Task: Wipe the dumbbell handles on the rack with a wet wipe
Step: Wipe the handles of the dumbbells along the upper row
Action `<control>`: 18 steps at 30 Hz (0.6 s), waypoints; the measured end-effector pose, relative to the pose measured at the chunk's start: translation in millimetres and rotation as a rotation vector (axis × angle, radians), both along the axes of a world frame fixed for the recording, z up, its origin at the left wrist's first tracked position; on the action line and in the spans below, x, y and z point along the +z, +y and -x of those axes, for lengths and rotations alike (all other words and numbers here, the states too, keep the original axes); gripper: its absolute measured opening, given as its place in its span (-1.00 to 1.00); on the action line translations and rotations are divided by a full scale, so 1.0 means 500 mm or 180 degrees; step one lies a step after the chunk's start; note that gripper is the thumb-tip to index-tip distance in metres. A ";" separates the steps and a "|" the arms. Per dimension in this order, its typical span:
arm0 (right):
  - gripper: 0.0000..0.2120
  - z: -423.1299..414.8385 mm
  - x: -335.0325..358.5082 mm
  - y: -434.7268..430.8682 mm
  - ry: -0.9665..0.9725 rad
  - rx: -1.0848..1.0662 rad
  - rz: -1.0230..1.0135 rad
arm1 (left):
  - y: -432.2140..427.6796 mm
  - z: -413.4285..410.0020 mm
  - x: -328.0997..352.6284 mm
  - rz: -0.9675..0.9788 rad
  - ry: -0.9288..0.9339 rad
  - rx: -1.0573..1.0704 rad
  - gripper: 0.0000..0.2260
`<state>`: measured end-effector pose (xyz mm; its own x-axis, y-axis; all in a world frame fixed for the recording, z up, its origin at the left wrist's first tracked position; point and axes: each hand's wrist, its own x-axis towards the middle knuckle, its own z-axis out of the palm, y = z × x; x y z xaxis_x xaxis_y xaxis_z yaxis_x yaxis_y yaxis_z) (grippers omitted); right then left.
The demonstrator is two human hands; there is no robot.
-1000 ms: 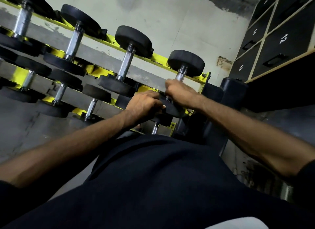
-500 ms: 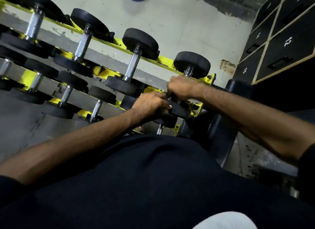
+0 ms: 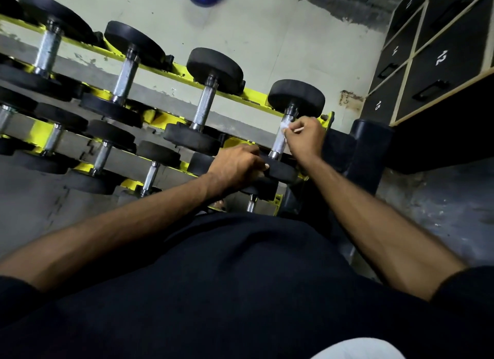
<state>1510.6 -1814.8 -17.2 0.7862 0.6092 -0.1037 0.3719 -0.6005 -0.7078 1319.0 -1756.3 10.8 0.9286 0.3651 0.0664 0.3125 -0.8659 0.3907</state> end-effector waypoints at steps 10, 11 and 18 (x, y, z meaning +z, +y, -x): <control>-0.83 0.007 -0.023 -0.004 0.0669 -0.0529 -0.0062 | -0.007 0.004 0.003 0.0061 -0.0014 0.0105 -0.87; -0.83 -0.001 -0.025 0.003 0.0759 -0.0719 -0.0145 | -0.009 0.004 0.005 0.0083 -0.0002 0.0123 -0.86; -0.79 0.010 -0.043 -0.049 0.1590 -0.0689 0.0375 | -0.013 0.006 0.014 0.0133 0.0035 0.0164 -0.88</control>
